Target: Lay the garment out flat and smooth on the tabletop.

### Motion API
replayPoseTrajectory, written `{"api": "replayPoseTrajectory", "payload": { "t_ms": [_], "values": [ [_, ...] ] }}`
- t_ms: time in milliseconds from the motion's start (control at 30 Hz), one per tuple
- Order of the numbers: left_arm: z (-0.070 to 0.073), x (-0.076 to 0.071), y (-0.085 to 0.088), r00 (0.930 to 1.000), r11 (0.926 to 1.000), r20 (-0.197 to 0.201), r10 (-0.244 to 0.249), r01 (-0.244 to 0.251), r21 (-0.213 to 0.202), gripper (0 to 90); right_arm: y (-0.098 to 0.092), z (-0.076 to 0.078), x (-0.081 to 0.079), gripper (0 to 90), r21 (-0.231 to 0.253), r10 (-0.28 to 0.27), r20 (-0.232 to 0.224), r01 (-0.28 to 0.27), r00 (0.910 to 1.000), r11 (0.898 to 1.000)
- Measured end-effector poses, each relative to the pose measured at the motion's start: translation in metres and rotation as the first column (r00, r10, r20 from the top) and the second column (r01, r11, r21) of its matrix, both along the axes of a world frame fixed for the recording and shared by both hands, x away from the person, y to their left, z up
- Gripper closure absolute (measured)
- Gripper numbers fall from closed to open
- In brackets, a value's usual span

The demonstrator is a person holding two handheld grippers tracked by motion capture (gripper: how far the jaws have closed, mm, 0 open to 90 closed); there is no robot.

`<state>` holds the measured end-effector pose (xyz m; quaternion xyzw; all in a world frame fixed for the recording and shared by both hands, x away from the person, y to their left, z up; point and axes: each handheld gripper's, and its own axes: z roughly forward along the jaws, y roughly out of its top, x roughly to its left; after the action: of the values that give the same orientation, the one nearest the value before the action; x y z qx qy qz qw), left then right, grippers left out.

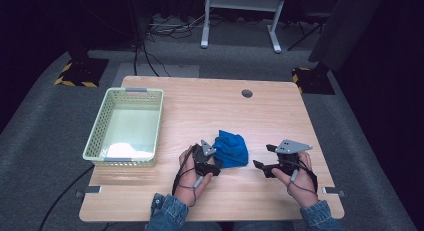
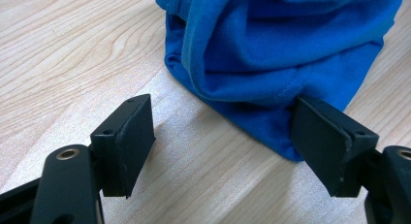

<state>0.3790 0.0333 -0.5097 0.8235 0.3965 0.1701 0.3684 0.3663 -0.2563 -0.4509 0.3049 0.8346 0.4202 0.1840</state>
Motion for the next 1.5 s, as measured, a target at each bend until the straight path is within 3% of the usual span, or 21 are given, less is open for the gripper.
{"api": "replayPoseTrajectory", "payload": {
  "t_ms": [467, 600, 733, 833, 933, 967, 1000, 1267, 1500],
  "values": [
    [0.000, 0.000, 0.000, 1.0000, 1.0000, 0.001, 0.001, -0.001, 0.000, 23.9, 0.024, 0.006, 0.009, 20.1, -0.005, 0.032, 0.009, -0.032, 0.9994, 0.999],
    [0.000, 0.000, 0.000, 1.0000, 1.0000, 0.001, 0.001, -0.001, 0.000, 23.9, 0.030, 0.008, 0.012, 25.9, 0.004, 0.027, 0.018, -0.027, 0.9995, 1.000],
    [0.000, 0.000, 0.000, 1.0000, 1.0000, 0.001, 0.001, -0.001, 0.000, 24.0, 0.037, 0.008, 0.011, 33.0, 0.010, 0.057, 0.028, -0.057, 0.9980, 0.998],
    [0.000, 0.000, 0.000, 1.0000, 1.0000, 0.001, 0.001, -0.001, 0.000, 24.0, 0.043, 0.005, 0.013, 43.8, 0.008, 0.077, 0.030, -0.077, 0.9966, 0.997],
    [0.000, 0.000, 0.000, 1.0000, 1.0000, 0.001, 0.001, -0.001, 0.000, 24.0, 0.047, 0.004, 0.013, 70.0, -0.003, 0.122, 0.016, -0.122, 0.9924, 0.993],
    [0.000, 0.000, 0.000, 1.0000, 1.0000, 0.001, 0.001, -0.001, 0.000, 24.0, 0.048, 0.004, 0.013, 82.5, -0.016, 0.125, 0.011, -0.125, 0.9921, 0.992],
    [0.000, 0.000, 0.000, 1.0000, 1.0000, 0.000, 0.001, -0.001, -0.001, 24.2, 0.049, 0.005, 0.011, 85.4, -0.030, 0.126, 0.000, -0.126, 0.9920, 0.992],
    [0.000, 0.000, 0.000, 1.0000, 1.0000, 0.001, 0.002, -0.002, 0.000, 24.6, 0.044, 0.014, 0.005, 86.0, -0.050, 0.116, 0.025, -0.115, 0.9929, 0.992],
    [0.000, 0.001, 0.001, 1.0000, 1.0000, 0.004, -0.002, 0.002, 0.003, 26.6, 0.018, 0.024, 0.004, 86.0, -0.040, 0.047, 0.033, -0.046, 0.9984, 0.998]
  ]
}}
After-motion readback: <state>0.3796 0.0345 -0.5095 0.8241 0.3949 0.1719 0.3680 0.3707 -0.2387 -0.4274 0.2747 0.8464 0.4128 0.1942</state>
